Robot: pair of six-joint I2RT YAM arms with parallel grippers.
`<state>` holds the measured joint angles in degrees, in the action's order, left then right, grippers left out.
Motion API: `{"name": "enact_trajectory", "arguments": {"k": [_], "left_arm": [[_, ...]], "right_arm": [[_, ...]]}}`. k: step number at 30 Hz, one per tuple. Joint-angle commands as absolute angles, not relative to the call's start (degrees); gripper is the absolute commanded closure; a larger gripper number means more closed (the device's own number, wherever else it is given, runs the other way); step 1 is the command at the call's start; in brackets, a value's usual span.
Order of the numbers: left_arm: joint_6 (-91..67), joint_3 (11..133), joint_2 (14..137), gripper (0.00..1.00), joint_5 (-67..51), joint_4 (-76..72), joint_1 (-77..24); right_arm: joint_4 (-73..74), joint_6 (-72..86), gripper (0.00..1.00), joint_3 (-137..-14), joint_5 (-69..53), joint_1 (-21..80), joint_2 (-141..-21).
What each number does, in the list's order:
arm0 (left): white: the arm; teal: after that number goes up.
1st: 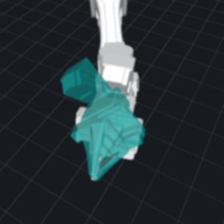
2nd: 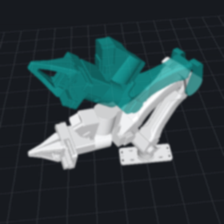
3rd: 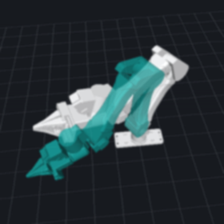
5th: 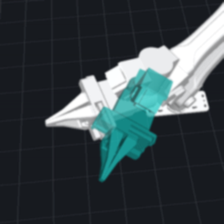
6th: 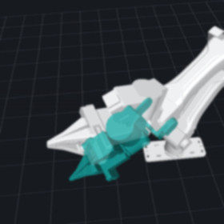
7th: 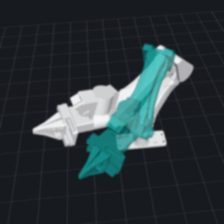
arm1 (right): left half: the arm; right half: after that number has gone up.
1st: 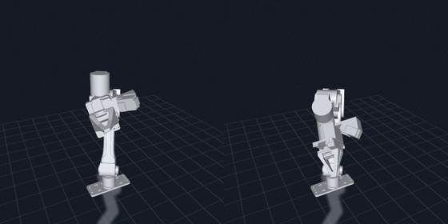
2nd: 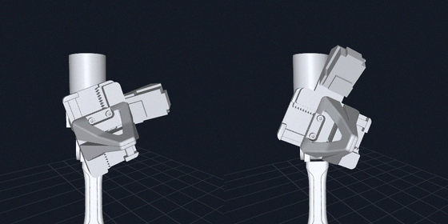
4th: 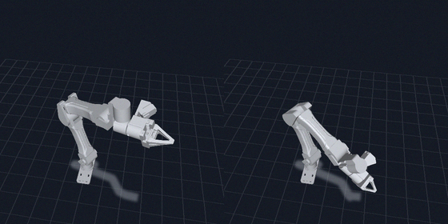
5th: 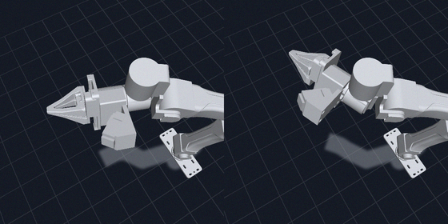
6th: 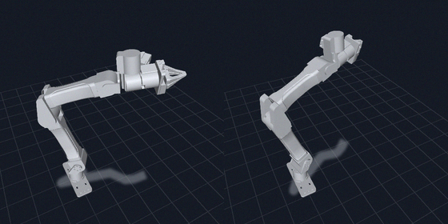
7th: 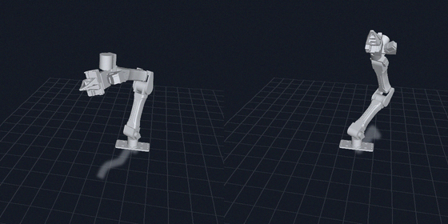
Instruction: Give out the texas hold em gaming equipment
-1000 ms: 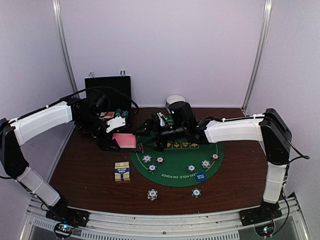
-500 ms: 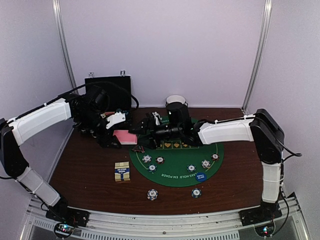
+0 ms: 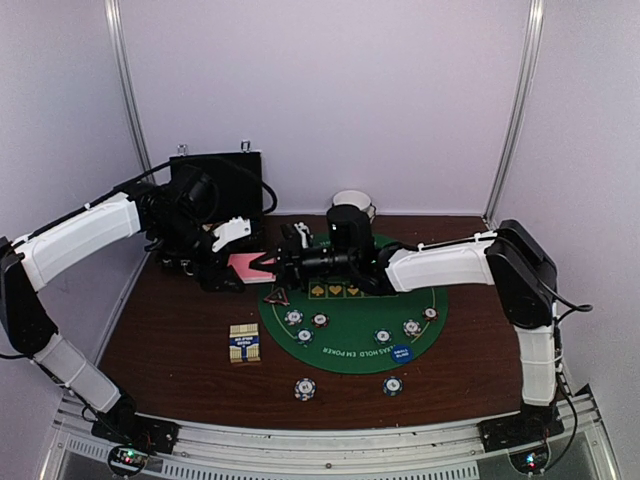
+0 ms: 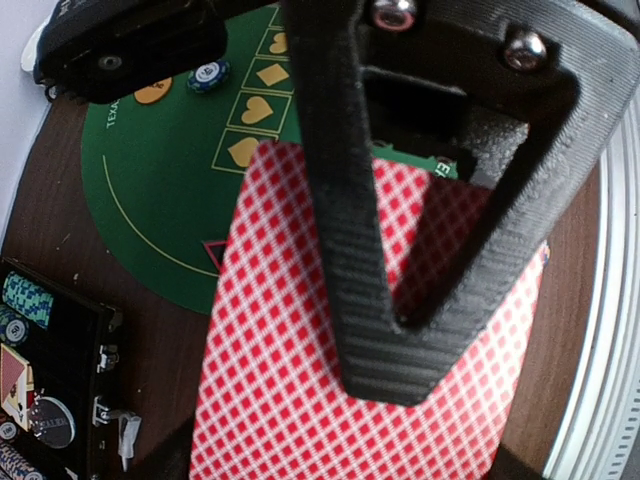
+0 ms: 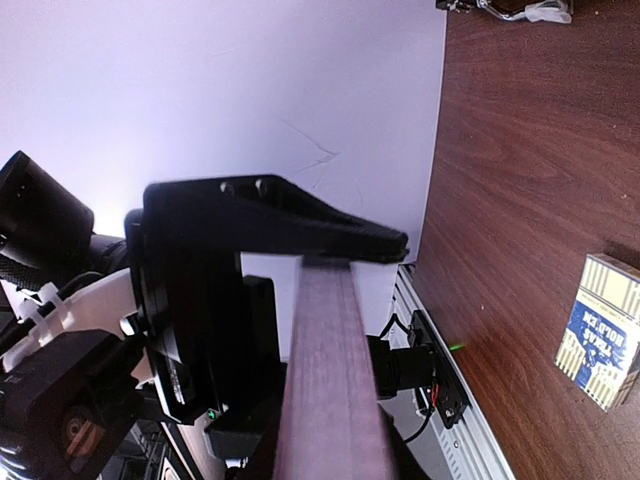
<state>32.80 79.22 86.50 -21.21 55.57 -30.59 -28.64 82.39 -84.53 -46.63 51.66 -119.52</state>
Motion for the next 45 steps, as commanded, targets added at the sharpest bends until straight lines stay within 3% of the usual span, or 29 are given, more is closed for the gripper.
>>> {"name": "enact_trajectory", "arguments": {"k": [1, 8, 28, 35, 45], "left_arm": [[32.35, 80.88, 84.92, 0.03, -24.10, 54.38, -30.94], [36.52, 81.79, 84.12, 0.02, -25.86, 58.47, -30.91], [43.58, 85.45, 88.31, 0.03, -30.43, 62.80, -30.92], [43.25, 85.69, 88.22, 0.17, -29.97, 61.51, -30.94], [43.63, 85.87, 88.08, 0.27, -30.13, 60.39, -30.94]], "right_arm": [[-33.50, 84.55, 0.84, -86.07, -47.67, 51.86, -120.36], [-33.98, 84.95, 0.91, -85.17, -48.42, 51.94, -119.78], [-39.94, 88.14, 0.93, -85.59, -49.13, 52.91, -120.20], [-39.92, 88.65, 0.93, -85.19, -49.07, 52.91, -120.81], [-38.50, 87.95, 0.93, -85.21, -49.04, 52.94, -120.83]]}}
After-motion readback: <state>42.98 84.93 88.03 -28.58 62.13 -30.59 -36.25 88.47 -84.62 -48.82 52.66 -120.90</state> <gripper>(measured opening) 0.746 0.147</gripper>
